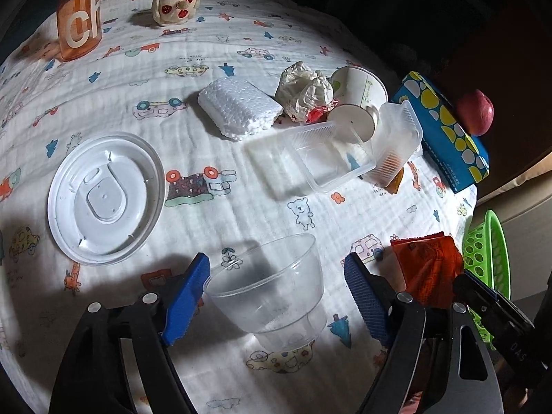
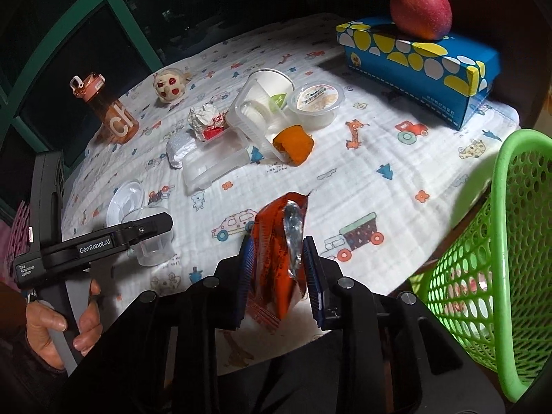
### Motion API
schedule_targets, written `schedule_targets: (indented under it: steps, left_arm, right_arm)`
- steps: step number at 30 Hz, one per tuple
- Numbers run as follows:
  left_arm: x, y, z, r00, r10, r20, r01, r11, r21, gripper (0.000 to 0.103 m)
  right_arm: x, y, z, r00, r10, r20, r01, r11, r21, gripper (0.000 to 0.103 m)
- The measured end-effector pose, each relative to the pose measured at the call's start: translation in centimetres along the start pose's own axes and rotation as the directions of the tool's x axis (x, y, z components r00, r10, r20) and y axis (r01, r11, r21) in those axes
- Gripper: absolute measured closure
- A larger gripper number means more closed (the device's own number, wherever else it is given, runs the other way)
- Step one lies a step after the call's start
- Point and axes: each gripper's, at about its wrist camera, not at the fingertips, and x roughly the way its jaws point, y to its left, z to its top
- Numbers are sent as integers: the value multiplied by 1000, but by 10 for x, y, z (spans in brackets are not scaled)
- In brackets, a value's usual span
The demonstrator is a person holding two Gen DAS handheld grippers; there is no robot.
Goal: Collect trash
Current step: 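Lift the orange bag with the right tool while the left tool grasps the clear cup, then drop the orange bag and clear cup into the green basket with both tools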
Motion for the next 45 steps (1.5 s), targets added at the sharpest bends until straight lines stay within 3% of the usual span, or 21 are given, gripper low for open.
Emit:
schedule_targets:
  steps: [6, 9, 13, 17, 21, 24, 34, 45]
  left_arm:
    - [8, 3, -2, 1000, 13, -11, -13, 1000, -4, 31]
    - [9, 1, -2, 1000, 24, -10, -24, 1000, 12, 37]
    - [8, 4, 0, 1000, 16, -7, -16, 1000, 4, 41]
    - [6, 2, -1, 1000, 19, -2, -19, 1000, 12, 42]
    - [2, -2, -2, 1000, 7, 7, -8, 1000, 27, 42]
    - [-4, -7, 0, 1000, -2, 18, 1, 999, 39, 42]
    - [-24, -42, 6, 997, -63, 43, 59, 993, 103, 42]
    - [-36, -117, 11, 986, -164, 30, 153, 962, 227, 42]
  right_arm:
    - [9, -2, -3, 1000, 10, -20, -10, 1000, 11, 72]
    - [15, -1, -2, 1000, 3, -27, -3, 1000, 19, 55]
    - [27, 0, -1, 999, -24, -42, 25, 999, 21, 46]
    - [41, -2, -4, 996, -58, -67, 60, 998, 20, 46]
    - [43, 5, -7, 995, -79, -61, 78, 997, -28, 58]
    - [36, 8, -7, 996, -84, -39, 82, 996, -40, 63]
    - [-7, -1, -1, 996, -74, 46, 75, 997, -34, 65]
    - [-86, -78, 2, 973, -175, 152, 164, 983, 80, 65]
